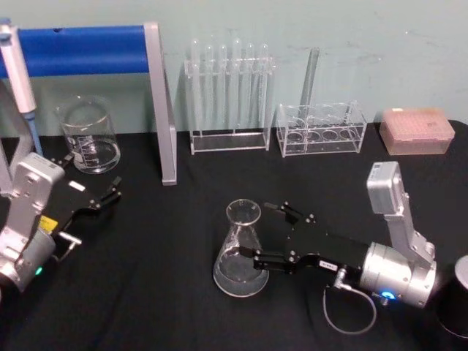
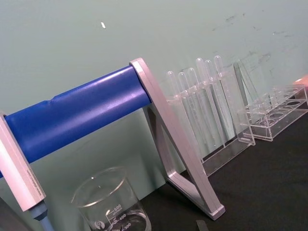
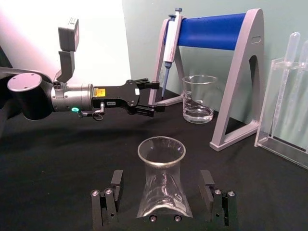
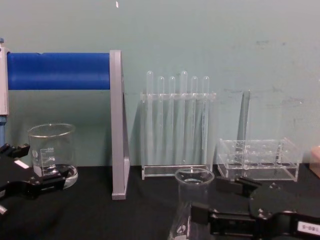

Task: Grasp the erlenmeyer flask with one hand, shake it three times, then place it back.

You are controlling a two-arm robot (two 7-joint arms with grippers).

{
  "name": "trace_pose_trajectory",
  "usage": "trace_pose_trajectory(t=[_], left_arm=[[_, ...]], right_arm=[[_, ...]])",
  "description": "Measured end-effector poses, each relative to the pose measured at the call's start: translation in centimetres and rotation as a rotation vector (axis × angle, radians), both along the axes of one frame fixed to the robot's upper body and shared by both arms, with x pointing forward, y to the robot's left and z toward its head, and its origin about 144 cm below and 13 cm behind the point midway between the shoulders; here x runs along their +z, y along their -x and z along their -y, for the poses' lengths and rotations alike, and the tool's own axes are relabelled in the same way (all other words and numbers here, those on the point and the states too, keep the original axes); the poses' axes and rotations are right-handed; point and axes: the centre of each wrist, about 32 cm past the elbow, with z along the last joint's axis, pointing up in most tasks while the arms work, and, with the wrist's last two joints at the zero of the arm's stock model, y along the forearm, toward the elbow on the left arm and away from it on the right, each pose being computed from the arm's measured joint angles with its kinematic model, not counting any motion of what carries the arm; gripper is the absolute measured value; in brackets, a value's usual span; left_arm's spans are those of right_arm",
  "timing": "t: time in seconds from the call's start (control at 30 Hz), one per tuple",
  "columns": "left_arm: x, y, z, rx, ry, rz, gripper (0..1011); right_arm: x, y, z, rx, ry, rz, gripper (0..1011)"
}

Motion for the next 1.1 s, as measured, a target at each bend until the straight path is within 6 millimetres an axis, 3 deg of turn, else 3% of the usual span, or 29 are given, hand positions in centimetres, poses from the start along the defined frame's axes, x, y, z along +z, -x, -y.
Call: trace_pose_trajectory(t=[0.4, 1.1], left_arm=[[0.0, 0.0, 0.0, 0.0, 0.0, 0.0, 1001], [0.0, 0.0, 0.0, 0.0, 0.0, 0.0, 1001]], right_arm=[[-0.2, -1.3, -1.1, 0.022, 0.015, 0.01, 1000], [-0.3, -1.8, -1.8, 0.007, 0.041, 0.03, 1000]])
